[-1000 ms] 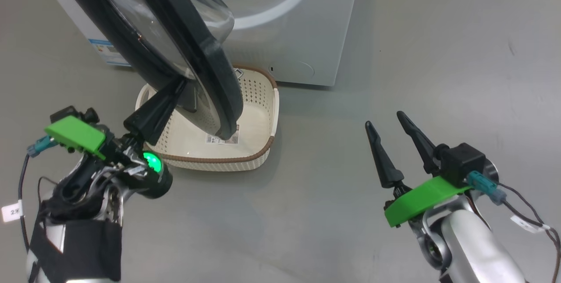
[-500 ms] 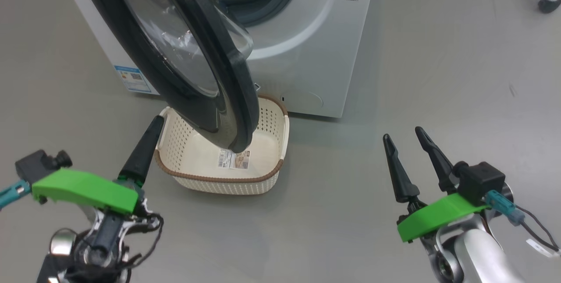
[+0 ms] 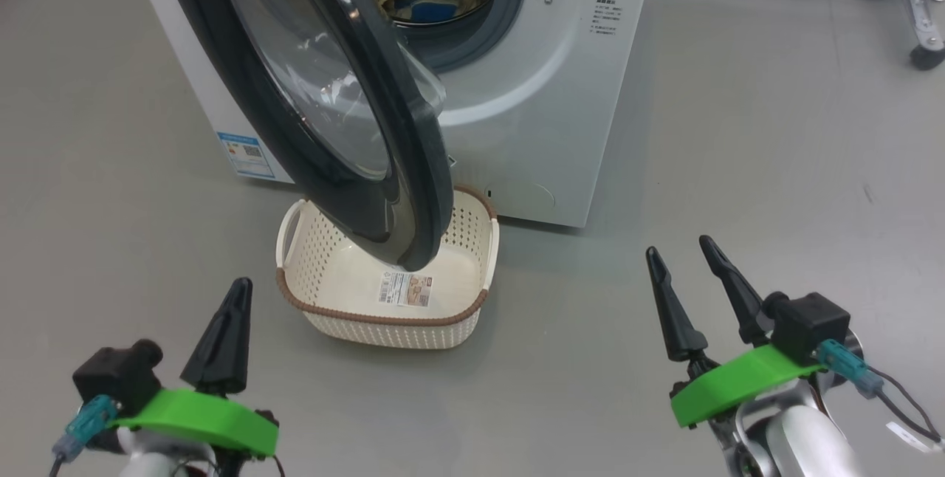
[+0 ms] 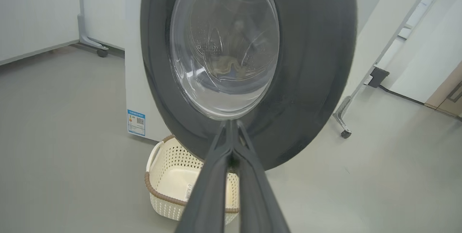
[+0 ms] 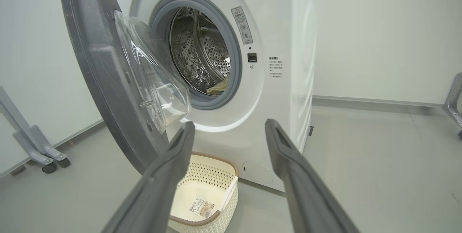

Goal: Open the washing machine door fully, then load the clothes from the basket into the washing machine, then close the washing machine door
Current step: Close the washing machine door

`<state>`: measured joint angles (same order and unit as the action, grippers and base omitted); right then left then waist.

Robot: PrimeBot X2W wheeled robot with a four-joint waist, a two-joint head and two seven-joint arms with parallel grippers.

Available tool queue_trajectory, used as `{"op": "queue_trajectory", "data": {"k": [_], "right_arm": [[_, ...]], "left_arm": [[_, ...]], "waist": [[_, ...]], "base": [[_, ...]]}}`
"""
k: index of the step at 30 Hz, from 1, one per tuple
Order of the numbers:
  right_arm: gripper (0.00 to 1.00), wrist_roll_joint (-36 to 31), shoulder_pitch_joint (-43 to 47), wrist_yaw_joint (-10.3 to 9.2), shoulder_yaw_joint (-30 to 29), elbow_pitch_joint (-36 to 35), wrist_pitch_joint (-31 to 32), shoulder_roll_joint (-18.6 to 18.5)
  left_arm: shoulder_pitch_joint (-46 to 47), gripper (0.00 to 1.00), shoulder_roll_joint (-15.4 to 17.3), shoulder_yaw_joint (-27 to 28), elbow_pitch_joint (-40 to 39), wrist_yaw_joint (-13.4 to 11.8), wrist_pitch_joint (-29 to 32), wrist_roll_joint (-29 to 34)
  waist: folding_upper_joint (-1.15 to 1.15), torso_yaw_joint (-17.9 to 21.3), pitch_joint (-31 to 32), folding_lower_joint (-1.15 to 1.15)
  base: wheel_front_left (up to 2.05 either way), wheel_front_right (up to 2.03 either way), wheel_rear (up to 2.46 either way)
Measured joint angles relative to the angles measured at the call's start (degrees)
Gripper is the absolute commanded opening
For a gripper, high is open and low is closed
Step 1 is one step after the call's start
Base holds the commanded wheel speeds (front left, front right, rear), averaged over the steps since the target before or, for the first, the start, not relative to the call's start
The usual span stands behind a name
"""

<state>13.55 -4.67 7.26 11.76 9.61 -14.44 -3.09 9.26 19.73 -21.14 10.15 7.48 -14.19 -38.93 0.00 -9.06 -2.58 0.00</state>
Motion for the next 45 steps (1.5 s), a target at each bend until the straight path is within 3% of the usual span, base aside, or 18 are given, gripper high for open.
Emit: {"op": "queue_trajectory", "data": {"k": [5,9,11,27,45], "right_arm": [[1.00,0.08,0.02,0.00,0.01,-0.02,0.00,0.03],[1.00,0.08,0.10,0.00,0.02,-0.01,0.00,0.04],[1.00,0.09,0.13,0.00,0.02,0.00,0.00,0.04],[1.00,0.56,0.47,0.00,-0.02,0.05,0.00,0.05],[1.00,-0.96,1.03,0.00,-8.82,-0.04,0.00,0.29]], "left_arm": [[-0.31,0.00,-3.67,3.31,0.01,0.03,-0.01,11.70],[-1.66,0.00,-6.19,5.05,-0.85,0.03,-0.02,15.32],[-2.41,1.00,-6.66,4.95,-1.00,0.03,-0.18,16.28],[-3.13,1.00,-6.73,3.20,-0.94,0.03,-0.18,16.66],[-3.20,1.00,-7.43,2.48,-0.73,0.03,-0.18,16.12]], "waist": [[0.00,-0.15,0.24,0.00],[0.00,-0.15,0.28,0.00],[0.00,-0.12,0.36,0.00],[0.00,0.72,0.96,0.00],[0.00,2.28,1.49,0.00]], "base": [[0.00,0.00,0.00],[0.00,0.00,0.00],[0.00,0.00,0.00],[0.00,0.00,0.00],[0.00,0.00,0.00]]}}
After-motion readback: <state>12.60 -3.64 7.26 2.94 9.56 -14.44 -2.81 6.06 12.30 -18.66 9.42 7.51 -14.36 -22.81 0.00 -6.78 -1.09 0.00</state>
